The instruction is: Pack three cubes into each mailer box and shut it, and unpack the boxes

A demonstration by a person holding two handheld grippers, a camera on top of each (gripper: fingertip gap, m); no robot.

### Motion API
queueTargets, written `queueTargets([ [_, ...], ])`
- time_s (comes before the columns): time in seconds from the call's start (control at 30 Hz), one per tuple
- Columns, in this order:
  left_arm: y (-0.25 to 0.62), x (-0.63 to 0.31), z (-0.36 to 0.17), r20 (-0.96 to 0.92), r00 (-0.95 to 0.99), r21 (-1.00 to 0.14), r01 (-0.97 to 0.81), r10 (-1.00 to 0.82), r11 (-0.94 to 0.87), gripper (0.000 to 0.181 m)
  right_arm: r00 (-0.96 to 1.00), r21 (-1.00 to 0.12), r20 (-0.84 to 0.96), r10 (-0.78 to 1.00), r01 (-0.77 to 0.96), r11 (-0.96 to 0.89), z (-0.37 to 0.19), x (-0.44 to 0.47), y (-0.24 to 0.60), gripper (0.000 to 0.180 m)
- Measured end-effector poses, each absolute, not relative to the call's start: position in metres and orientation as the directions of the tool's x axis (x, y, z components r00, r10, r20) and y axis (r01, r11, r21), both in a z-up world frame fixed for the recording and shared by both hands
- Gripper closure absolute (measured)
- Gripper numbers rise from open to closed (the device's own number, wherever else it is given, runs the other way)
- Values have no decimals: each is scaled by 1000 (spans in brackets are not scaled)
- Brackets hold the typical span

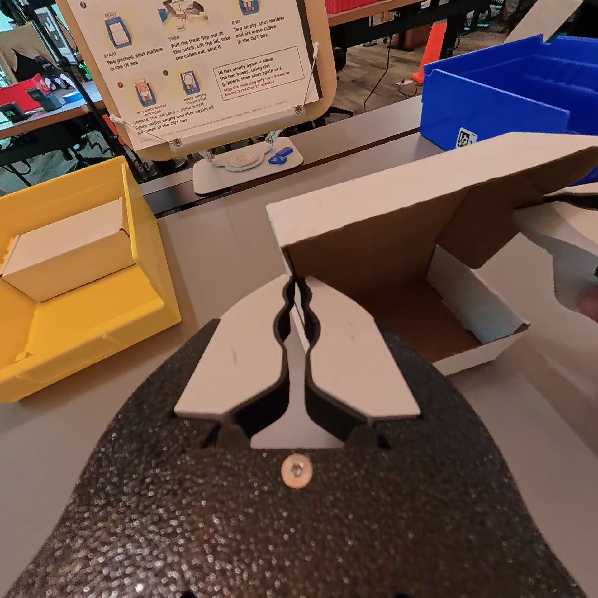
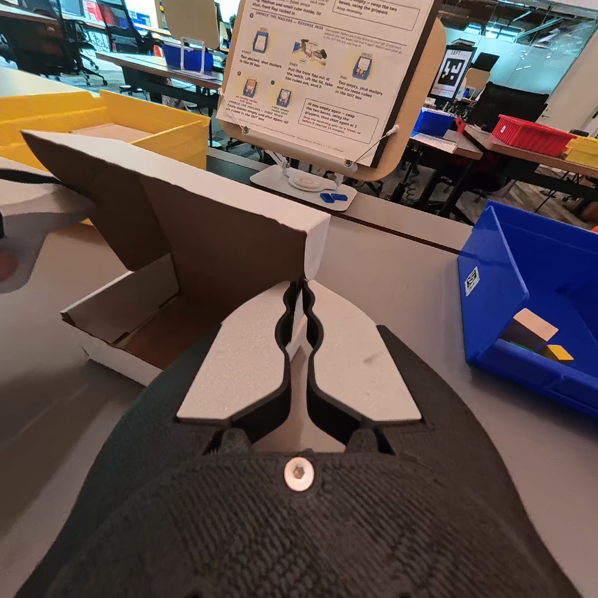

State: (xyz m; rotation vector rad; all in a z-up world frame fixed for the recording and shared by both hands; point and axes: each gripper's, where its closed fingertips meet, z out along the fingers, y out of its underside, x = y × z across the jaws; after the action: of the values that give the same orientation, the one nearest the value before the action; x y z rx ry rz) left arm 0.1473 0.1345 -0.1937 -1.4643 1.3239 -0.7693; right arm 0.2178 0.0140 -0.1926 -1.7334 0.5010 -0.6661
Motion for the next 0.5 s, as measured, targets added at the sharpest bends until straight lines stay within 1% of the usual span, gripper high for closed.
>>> queueTargets([
  [0.13, 130, 139, -198, -139, 213, -943, -327, -967, 63, 178, 738, -968, 187, -649, 25, -250, -194, 210, 11, 176],
  [0.2, 125, 134, -199, -96, 212, -954, -299, -973, 29, 178, 738, -971, 181, -650, 29, -237, -194, 205, 8, 176],
  [0.37, 114, 124, -198, 15, 204, -970, -234, -979, -63, 178, 754, -988, 103, -649, 0, -157, -193, 195, 4, 176],
  [0.5, 118, 132, -190, 72, 185, -965, -235, -980, -116, 178, 769, -991, 45, -638, -44, -124, -185, 201, 6, 175],
])
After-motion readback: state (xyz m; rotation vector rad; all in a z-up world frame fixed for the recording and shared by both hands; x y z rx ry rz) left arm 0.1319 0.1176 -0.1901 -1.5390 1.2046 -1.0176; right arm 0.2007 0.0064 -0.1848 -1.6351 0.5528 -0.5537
